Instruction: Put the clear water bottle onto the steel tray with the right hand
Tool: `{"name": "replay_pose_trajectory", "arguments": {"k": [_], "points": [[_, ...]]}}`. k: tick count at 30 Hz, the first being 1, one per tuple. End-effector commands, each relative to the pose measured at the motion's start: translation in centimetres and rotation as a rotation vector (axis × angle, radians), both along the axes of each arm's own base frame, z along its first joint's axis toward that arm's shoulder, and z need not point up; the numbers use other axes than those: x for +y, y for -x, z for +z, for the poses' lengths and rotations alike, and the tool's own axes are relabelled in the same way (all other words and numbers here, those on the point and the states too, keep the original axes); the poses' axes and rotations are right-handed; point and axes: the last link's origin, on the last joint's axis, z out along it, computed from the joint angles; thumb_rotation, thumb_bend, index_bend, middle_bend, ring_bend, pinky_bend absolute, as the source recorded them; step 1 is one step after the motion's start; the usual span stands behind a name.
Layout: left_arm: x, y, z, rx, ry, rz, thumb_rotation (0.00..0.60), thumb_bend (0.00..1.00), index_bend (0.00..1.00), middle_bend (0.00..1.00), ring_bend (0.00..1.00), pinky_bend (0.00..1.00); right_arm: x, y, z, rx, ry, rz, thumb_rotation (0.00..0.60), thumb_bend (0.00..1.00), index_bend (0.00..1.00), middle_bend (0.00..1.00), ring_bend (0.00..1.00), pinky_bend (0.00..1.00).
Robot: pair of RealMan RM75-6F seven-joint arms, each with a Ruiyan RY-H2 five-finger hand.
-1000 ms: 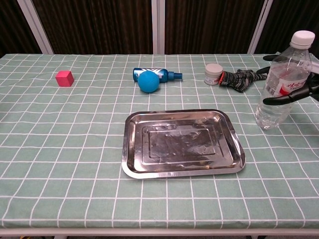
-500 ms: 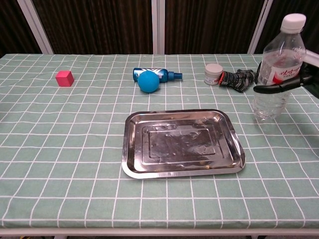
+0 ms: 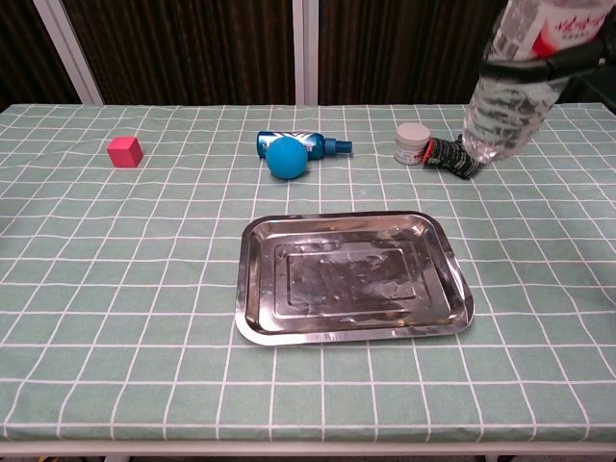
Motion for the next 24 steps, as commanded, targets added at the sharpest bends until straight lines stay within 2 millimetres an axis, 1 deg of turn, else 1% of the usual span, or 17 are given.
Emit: {"name": "replay_pose_trajectory", "arguments": {"k": [1, 3, 4, 7, 8, 9, 10, 11, 12, 15, 16, 17, 18, 19, 20, 22, 24], "points": [[-0.1, 0.0, 0.2, 0.004, -0.003, -0.001, 0.6, 0.24, 0.16, 0.18, 0.09, 0.19, -0.4, 5.8, -2.9, 0.068, -0.1, -0.189, 0.6, 0.1, 0.7, 0.58, 0.39, 0.44], [-0.1, 0.0, 0.3, 0.007, -0.005, 0.001, 0.6, 0.24, 0.16, 0.18, 0.09, 0.19, -1.1, 2.6, -1.5, 0.007, -0.041, -0.08, 0.6, 0.1, 0.7, 0.58, 0.39, 0.44], [-0.1, 0.0, 0.4, 0.006, -0.007, 0.001, 0.6, 0.24, 0.16, 0.18, 0.09, 0.19, -1.2, -0.1, 0.0, -0.042, 0.001, 0.009, 0.6, 0.1, 0.7, 0.58, 0.39, 0.44], [0.2, -0.3, 0.4, 0.006, -0.01, -0.007, 0.6, 0.24, 0.16, 0.18, 0.09, 0.19, -0.6, -5.9, 4.2, -0.133, 0.128, 0.206, 0.6, 0.1, 0.7, 0.58, 0.39, 0.44], [0.2, -0.4, 0.4, 0.004, -0.01, -0.008, 0.6, 0.24, 0.16, 0.18, 0.09, 0.19, -0.3, -6.9, 5.2, -0.152, 0.154, 0.236, 0.6, 0.1, 0.7, 0.58, 0.39, 0.44], [0.3, -0.4, 0.3, 0.002, -0.011, -0.009, 0.6, 0.24, 0.16, 0.18, 0.09, 0.19, 0.1, -7.4, 5.8, -0.166, 0.168, 0.251, 0.6, 0.09, 0.7, 0.58, 0.39, 0.44], [0.3, -0.5, 0.3, -0.001, -0.012, -0.01, 0.6, 0.24, 0.16, 0.18, 0.09, 0.19, 0.5, -7.3, 6.2, -0.174, 0.173, 0.241, 0.6, 0.09, 0.7, 0.58, 0.39, 0.44], [0.3, -0.5, 0.2, -0.002, -0.013, -0.01, 0.6, 0.24, 0.16, 0.18, 0.09, 0.19, 0.7, -6.7, 6.1, -0.164, 0.166, 0.215, 0.6, 0.09, 0.71, 0.58, 0.39, 0.44], [0.3, -0.5, 0.2, -0.002, -0.01, -0.009, 0.6, 0.24, 0.16, 0.18, 0.09, 0.19, 0.8, -5.1, 5.3, -0.132, 0.138, 0.158, 0.6, 0.09, 0.71, 0.58, 0.39, 0.44], [0.2, -0.4, 0.1, 0.002, -0.002, -0.006, 0.6, 0.24, 0.16, 0.18, 0.09, 0.19, 0.7, 0.1, 1.7, -0.064, -0.004, -0.04, 0.6, 0.09, 0.7, 0.58, 0.39, 0.44], [0.1, -0.3, 0.0, 0.003, -0.001, -0.005, 0.6, 0.24, 0.16, 0.18, 0.09, 0.19, 0.6, 2.6, -0.1, -0.032, -0.071, -0.13, 0.6, 0.09, 0.7, 0.58, 0.39, 0.44], [0.1, -0.3, 0.1, 0.004, 0.0, -0.004, 0.6, 0.24, 0.16, 0.18, 0.09, 0.19, 0.7, 4.0, -1.2, -0.02, -0.115, -0.183, 0.6, 0.09, 0.7, 0.58, 0.39, 0.44], [0.1, -0.2, 0.1, 0.005, -0.001, -0.005, 0.6, 0.24, 0.16, 0.18, 0.09, 0.19, 0.8, 4.8, -1.9, -0.019, -0.144, -0.214, 0.6, 0.09, 0.7, 0.58, 0.39, 0.44], [0.1, -0.2, 0.1, 0.006, -0.002, -0.004, 0.6, 0.24, 0.16, 0.18, 0.09, 0.19, 0.9, 5.1, -2.3, -0.014, -0.155, -0.213, 0.6, 0.09, 0.7, 0.58, 0.39, 0.44], [0.1, -0.2, 0.1, 0.007, -0.002, -0.002, 0.6, 0.24, 0.16, 0.18, 0.09, 0.19, 0.9, 4.8, -2.1, -0.01, -0.143, -0.189, 0.6, 0.1, 0.7, 0.58, 0.39, 0.44], [0.1, -0.2, 0.0, 0.004, -0.003, 0.0, 0.6, 0.24, 0.16, 0.18, 0.09, 0.19, 1.0, 3.7, -1.1, -0.029, -0.102, -0.128, 0.6, 0.1, 0.7, 0.58, 0.39, 0.44], [0.2, -0.3, -0.1, 0.0, -0.005, -0.004, 0.6, 0.24, 0.16, 0.18, 0.09, 0.19, 1.3, 3.1, 0.1, -0.034, -0.069, -0.09, 0.6, 0.09, 0.7, 0.58, 0.39, 0.44]]}}
